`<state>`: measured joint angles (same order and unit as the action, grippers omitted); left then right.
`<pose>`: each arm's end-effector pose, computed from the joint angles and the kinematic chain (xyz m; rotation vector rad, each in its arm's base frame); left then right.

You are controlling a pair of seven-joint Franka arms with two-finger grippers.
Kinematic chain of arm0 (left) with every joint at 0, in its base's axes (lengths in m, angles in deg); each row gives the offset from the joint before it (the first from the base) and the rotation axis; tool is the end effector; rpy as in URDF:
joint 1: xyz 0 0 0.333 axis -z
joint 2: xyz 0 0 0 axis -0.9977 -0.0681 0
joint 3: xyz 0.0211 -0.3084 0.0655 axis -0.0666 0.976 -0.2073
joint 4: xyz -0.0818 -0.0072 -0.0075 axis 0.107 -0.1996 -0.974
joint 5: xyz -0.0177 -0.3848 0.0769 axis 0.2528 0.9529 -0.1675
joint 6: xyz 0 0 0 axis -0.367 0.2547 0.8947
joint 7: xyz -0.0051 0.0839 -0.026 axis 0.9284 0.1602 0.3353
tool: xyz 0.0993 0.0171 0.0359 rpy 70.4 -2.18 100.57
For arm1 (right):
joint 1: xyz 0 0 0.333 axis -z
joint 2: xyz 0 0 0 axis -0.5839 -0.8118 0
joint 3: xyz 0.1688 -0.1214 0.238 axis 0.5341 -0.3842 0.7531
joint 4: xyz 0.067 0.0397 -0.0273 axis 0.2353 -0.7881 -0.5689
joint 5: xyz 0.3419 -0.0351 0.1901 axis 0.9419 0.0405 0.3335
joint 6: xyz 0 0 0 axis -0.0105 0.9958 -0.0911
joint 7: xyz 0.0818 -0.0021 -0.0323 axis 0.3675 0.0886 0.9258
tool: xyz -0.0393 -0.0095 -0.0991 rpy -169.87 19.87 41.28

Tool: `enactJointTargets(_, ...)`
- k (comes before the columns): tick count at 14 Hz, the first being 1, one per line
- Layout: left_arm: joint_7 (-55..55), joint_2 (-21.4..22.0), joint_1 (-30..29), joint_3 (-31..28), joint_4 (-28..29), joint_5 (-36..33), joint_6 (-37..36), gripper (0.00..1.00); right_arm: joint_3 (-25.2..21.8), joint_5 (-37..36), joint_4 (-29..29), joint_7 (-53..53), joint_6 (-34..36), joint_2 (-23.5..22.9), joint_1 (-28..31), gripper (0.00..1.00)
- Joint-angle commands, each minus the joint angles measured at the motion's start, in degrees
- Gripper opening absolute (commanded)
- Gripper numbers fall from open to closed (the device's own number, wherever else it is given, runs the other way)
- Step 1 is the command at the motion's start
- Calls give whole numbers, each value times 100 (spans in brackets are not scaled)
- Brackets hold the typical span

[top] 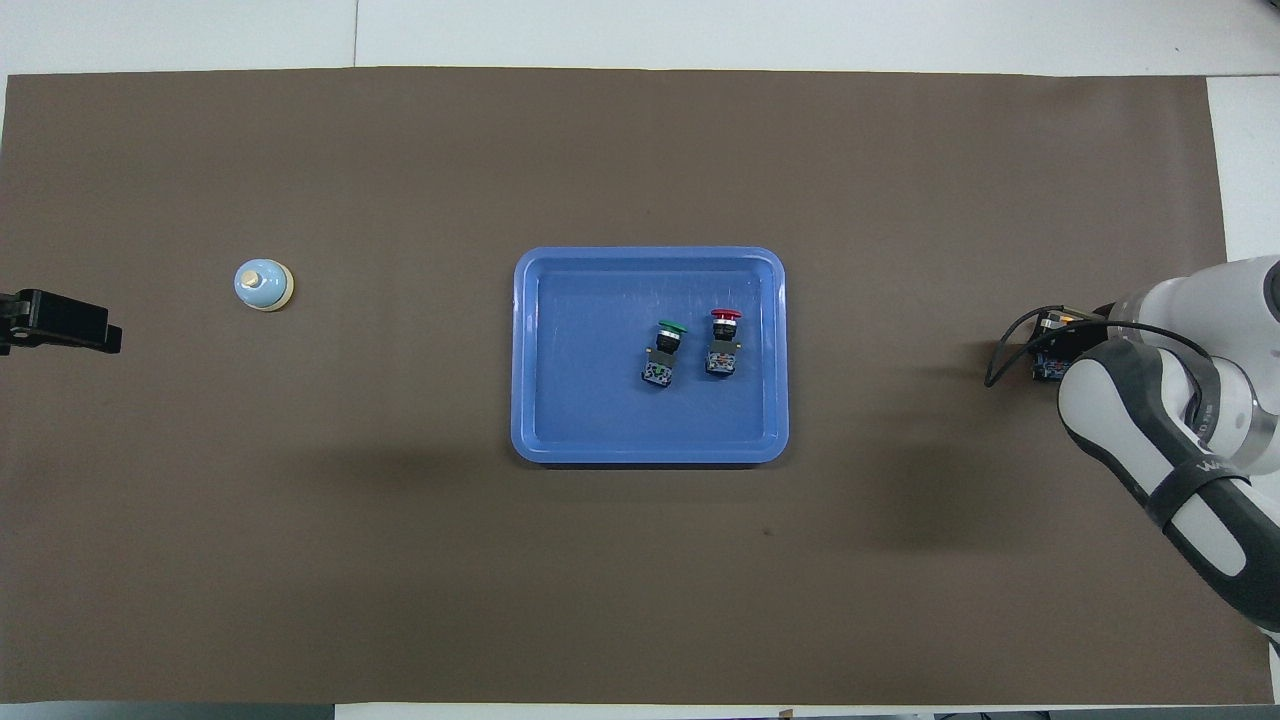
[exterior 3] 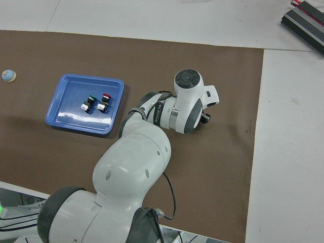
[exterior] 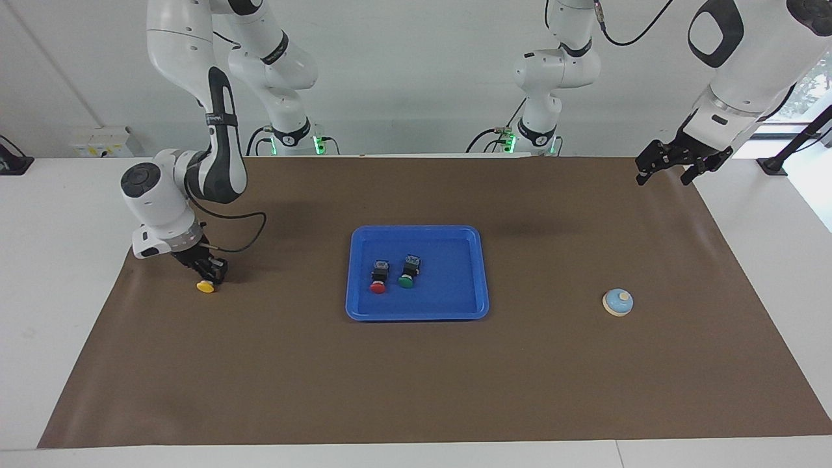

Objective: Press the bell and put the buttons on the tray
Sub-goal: 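Carry the yellow button into the tray and release it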

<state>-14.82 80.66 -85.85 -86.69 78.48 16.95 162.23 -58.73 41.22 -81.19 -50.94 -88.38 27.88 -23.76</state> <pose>0.5395 0.0155 0.5939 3.1165 -0.1067 -0.0755 0.5542 -0.1066 0.2915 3.0771 -0.5669 0.0101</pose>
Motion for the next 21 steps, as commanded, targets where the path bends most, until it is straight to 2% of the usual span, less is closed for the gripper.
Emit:
enactJointTargets(1, 66, 37, 2, -16, -29, -13, -79, 100, 73, 48, 507, -63, 736, 78, -220, 0)
enactJointTargets(6, 66, 37, 2, -16, -29, -13, -87, 100, 91, 318, 1343, -1055, 1599, 43, -1273, 0)
enactJointTargets(11, 66, 37, 2, -16, -20, -22, -87, 100, 91, 558, 1607, -2267, 1618, 17, -2513, 0)
enactJointTargets(14, 66, 37, 2, -16, -29, -22, -87, 100, 82, 1110, 1687, -2735, 1521, -1, -3173, 0)
enactJointTargets(17, 66, 37, 2, -16, -29, -22, -87, 100, 82, 1111, 2002, -3314, 1433, -263, -3770, 0)
enactJointTargets(21, 66, 37, 2, -16, -29, -22, -87, 100, 73, 1076, 2408, -3833, 996, -905, -4508, 0)
